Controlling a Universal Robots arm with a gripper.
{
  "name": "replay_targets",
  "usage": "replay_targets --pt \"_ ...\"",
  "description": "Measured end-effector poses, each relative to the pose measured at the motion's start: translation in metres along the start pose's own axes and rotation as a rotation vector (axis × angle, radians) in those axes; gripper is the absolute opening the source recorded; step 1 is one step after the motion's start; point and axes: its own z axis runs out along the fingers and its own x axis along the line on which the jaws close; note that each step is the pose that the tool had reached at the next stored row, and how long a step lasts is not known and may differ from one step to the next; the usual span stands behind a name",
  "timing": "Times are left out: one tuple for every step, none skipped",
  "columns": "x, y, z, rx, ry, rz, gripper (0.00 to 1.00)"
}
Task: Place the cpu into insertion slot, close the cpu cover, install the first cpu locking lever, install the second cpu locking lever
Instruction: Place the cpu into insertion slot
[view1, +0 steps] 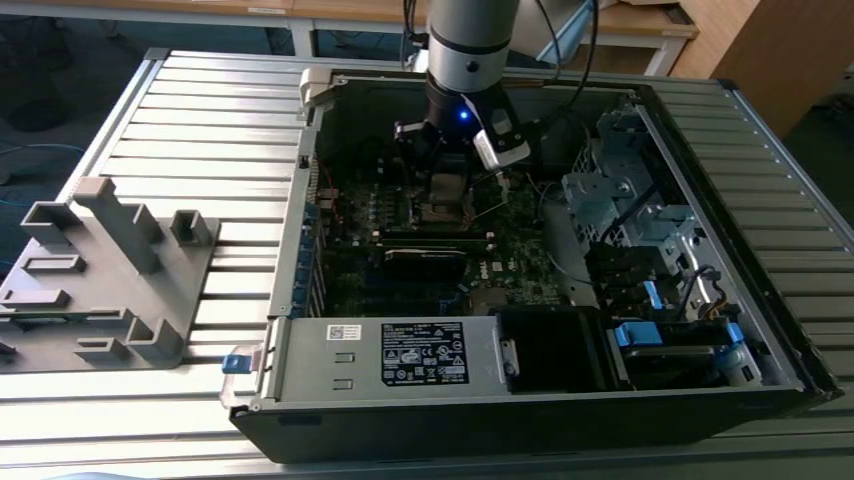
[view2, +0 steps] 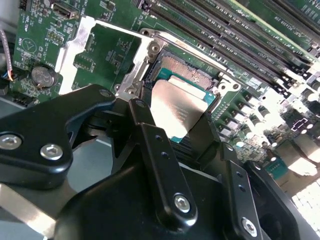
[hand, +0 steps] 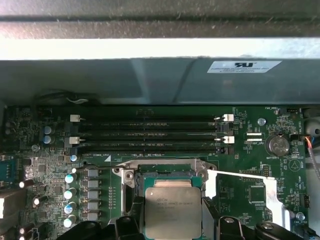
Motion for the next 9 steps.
replay_targets --pt "0.0 0.0 0.0 0.001 0.0001 0.0 0.54" --pt "0.0 0.0 0.0 0.0012 0.0001 0.0 0.54" --pt "0.0 -0.0001 0.0 0.0013 0.0001 0.0 0.54" --pt "0.0 -0.0001 0.0 0.0015 0.0001 0.0 0.54" --pt "0.0 0.0 0.0 0.0015 0.0 0.0 0.54" --pt "0.0 0.0 0.0001 0.0016 -0.0002 0.003 0.54" --pt "0.0 0.0 0.0003 0.0017 -0.001 0.017 0.54" --pt "0.0 0.0 0.0004 0.0019 -0.0019 0.035 0.54" --pt "0.0 0.0 0.0006 0.0021 -0.0028 0.053 0.54"
